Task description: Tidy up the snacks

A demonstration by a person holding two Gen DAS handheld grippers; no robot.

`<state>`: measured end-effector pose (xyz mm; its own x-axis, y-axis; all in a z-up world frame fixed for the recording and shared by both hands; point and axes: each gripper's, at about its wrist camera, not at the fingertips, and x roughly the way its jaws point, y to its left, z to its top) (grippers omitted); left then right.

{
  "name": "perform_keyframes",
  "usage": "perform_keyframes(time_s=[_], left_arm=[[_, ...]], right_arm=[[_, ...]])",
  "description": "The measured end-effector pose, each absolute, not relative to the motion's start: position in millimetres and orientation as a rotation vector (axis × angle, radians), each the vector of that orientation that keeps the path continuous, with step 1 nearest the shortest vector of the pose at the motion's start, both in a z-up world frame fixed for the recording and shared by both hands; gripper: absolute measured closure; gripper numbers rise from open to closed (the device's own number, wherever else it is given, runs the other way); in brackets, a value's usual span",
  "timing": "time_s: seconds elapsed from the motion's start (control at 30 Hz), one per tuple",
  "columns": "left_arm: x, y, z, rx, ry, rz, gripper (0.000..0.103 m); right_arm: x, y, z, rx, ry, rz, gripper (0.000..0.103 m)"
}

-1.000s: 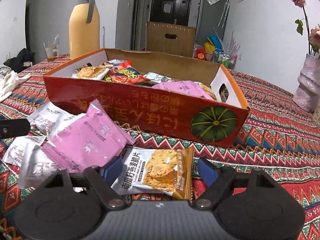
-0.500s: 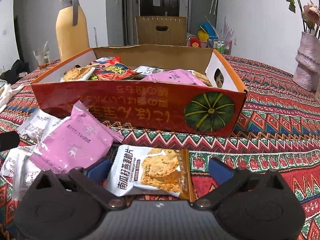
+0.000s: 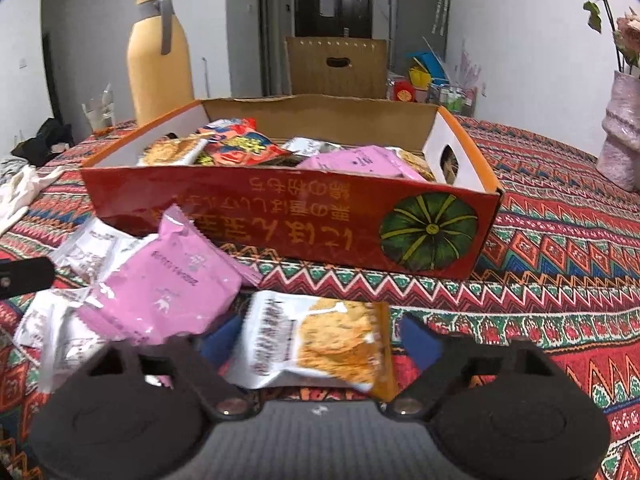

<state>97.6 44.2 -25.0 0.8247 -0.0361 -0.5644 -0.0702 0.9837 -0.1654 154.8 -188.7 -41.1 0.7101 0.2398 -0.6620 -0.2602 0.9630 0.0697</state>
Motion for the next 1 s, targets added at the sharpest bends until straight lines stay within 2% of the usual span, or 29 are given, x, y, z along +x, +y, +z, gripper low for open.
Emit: perform_keyframes(time_s=[0.2,0.33,0.4,0.47,1.0], left_arm=[[98,44,-25,-0.184,0.602,0.018,0.000],[98,45,-25,-0.185,0.602,0.018,0.000],[98,45,-25,-0.185,0.602,0.019,0.000],[98,45,-25,-0.185,0.602,0.019,0.000],[98,43,-25,-0.186,0.599,0.045,0.000]], right_arm=[[146,-193,-37,-0.028,0.718,0.282,0.051],[138,-196,-36,-0.035,0.698,0.274,0.060],[133,-197,-34,-0.048,0.679,0.269,0.084],[129,-199,-32,-0.040,0.670,0.273,0.090],[99,-222,-15,0.043,0.527,0.189,0.091]])
